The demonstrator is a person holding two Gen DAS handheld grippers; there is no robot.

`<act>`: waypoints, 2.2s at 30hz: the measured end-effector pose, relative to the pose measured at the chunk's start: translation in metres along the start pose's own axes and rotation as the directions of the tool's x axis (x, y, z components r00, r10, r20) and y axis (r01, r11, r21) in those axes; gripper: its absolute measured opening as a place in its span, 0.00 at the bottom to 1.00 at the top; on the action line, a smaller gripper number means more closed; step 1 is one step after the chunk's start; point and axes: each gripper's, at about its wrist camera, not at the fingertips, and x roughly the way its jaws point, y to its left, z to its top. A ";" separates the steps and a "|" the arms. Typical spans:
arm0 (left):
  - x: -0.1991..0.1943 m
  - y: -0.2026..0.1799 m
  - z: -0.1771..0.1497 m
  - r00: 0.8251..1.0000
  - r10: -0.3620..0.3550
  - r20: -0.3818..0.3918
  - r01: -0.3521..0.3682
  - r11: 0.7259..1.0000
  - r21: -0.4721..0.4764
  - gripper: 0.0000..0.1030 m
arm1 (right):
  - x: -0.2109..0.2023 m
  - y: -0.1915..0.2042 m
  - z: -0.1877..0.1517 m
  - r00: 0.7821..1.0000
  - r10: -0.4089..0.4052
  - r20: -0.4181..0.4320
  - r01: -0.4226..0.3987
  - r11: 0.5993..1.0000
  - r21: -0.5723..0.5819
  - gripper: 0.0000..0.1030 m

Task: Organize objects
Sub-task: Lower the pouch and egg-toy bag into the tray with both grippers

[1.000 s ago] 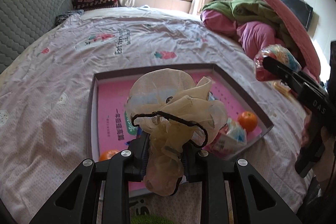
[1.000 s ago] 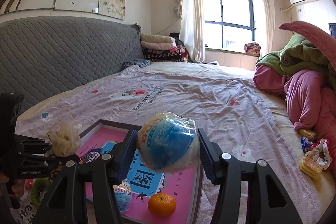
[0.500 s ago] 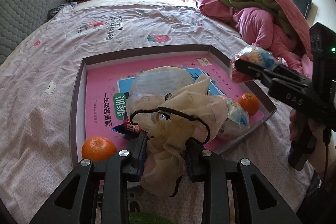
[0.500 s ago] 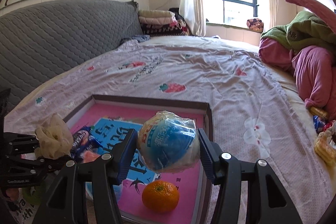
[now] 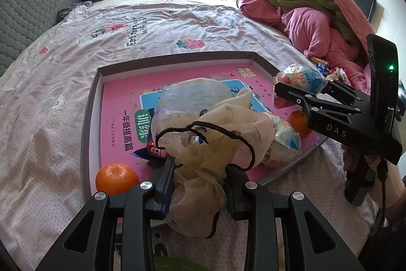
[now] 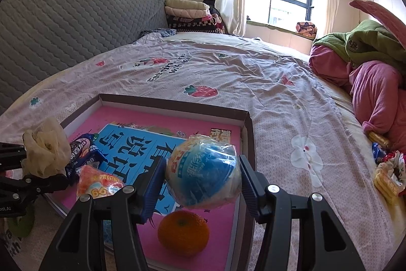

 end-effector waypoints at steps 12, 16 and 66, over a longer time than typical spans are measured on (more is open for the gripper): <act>-0.001 -0.003 -0.001 1.000 0.004 0.024 -0.004 1.000 0.000 0.55 | -0.001 -0.003 -0.001 1.000 0.000 -0.007 0.000 1.000 0.014 0.56; -0.005 -0.005 0.001 0.998 0.023 0.056 -0.024 1.000 0.015 0.65 | -0.001 -0.003 -0.001 1.000 0.002 -0.006 -0.002 1.000 0.013 0.56; -0.017 -0.006 0.008 1.000 -0.028 -0.015 0.027 0.999 -0.024 0.79 | -0.017 -0.007 0.003 1.000 0.014 0.003 -0.015 0.999 0.053 0.56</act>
